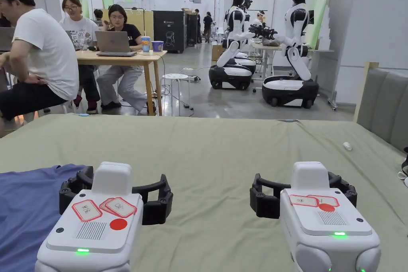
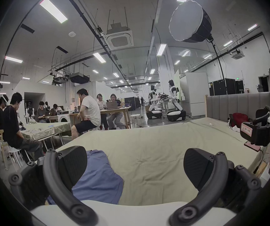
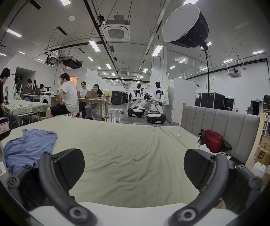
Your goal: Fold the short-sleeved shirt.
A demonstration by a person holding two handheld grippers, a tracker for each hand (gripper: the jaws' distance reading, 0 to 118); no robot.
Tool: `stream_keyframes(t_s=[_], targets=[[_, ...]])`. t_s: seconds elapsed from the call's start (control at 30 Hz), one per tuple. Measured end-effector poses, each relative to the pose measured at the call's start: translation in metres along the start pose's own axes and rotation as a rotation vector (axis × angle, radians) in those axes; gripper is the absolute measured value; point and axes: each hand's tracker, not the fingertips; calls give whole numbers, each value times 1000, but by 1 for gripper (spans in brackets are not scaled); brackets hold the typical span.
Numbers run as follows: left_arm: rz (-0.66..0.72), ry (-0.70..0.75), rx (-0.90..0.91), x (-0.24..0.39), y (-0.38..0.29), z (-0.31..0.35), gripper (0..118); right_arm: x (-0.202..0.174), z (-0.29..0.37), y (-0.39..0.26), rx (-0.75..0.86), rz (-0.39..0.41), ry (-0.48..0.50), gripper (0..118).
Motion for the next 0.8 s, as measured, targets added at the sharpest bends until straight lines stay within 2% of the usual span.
stream_keyframes(t_s=[0.4,0.43,0.47,0.5,0.53,0.57,0.6,0.63,0.67,0.73,0.8], targets=[[1,-14,-5,2,0,-1,118,1,-3,-4,-17,5,-6,118],[4,-19,-9,1,1,-1,117,2,-3,-4,-21,3,-1,113],[22,-62,-18,0,2,0,110,4,-1,-3,-19,-6,17,90],[43,-97,-11,-1,3,0,75,4,-1,-3,-14,-6,0,35],[34,-74,-8,0,3,-1,28,2,0,-2,-15,27,-69,0],[5,-24,-5,3,2,-3,1,0,1,-4,14,50,-101,1],[-28,33,7,5,2,1,0,2,2,-6,-5,32,-78,1],[-13,-24,6,3,3,3,0,8,3,-7,-18,-22,-23,1],[2,-51,0,0,5,4,0,11,0,-8,-28,-42,3,1],[18,-30,-11,-2,5,3,0,8,2,-10,-18,-8,-40,0],[13,-9,-6,-7,7,6,0,4,5,-7,-19,-5,-30,0]])
